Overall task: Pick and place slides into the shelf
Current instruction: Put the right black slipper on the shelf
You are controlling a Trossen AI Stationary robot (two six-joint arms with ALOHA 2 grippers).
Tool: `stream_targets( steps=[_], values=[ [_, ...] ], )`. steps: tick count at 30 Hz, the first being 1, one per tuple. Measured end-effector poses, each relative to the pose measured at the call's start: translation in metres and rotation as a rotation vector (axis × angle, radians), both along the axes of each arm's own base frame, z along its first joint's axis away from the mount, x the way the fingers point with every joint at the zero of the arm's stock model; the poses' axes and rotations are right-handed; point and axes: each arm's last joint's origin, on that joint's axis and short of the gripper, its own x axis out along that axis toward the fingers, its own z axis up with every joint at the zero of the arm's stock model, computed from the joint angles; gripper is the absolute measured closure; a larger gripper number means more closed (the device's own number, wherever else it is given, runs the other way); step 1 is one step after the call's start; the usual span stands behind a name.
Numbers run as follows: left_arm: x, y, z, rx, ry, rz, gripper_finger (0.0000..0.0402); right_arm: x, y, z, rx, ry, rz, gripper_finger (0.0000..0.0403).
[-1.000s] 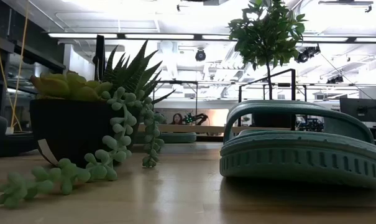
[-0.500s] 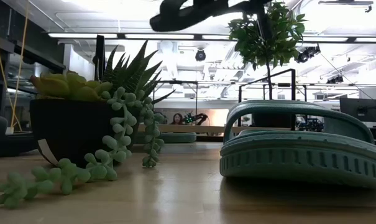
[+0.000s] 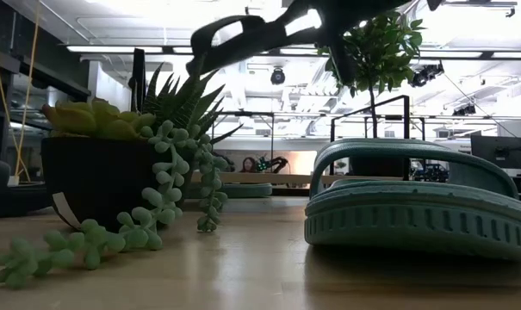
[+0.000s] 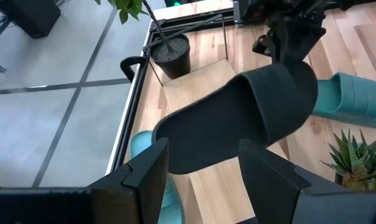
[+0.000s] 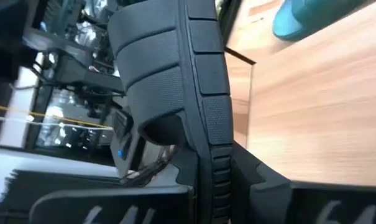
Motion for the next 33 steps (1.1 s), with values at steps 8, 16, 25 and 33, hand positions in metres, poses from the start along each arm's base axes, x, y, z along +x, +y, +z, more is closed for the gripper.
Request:
stream_targets(
  steps=[8,16,25,33],
  values=[
    [0.000,0.000,0.000,0.000,0.000,0.000,0.0220,0.006,0.002,-0.011,0.095,-0.004,-0.028,0.0384],
    [0.000,0.000,0.000,0.004,0.001,0.005,0.0220,0.015,0.005,-0.031,0.204,0.033,0.000,0.0384],
    [0.000,0.001,0.000,0.008,0.000,0.022,0.0220,0.022,0.005,-0.042,0.288,0.016,-0.010,0.0384],
    [0.002,0.001,0.003,0.025,-0.037,0.018,0.0220,0.024,-0.002,-0.045,0.328,0.000,-0.110,0.0384]
  ],
)
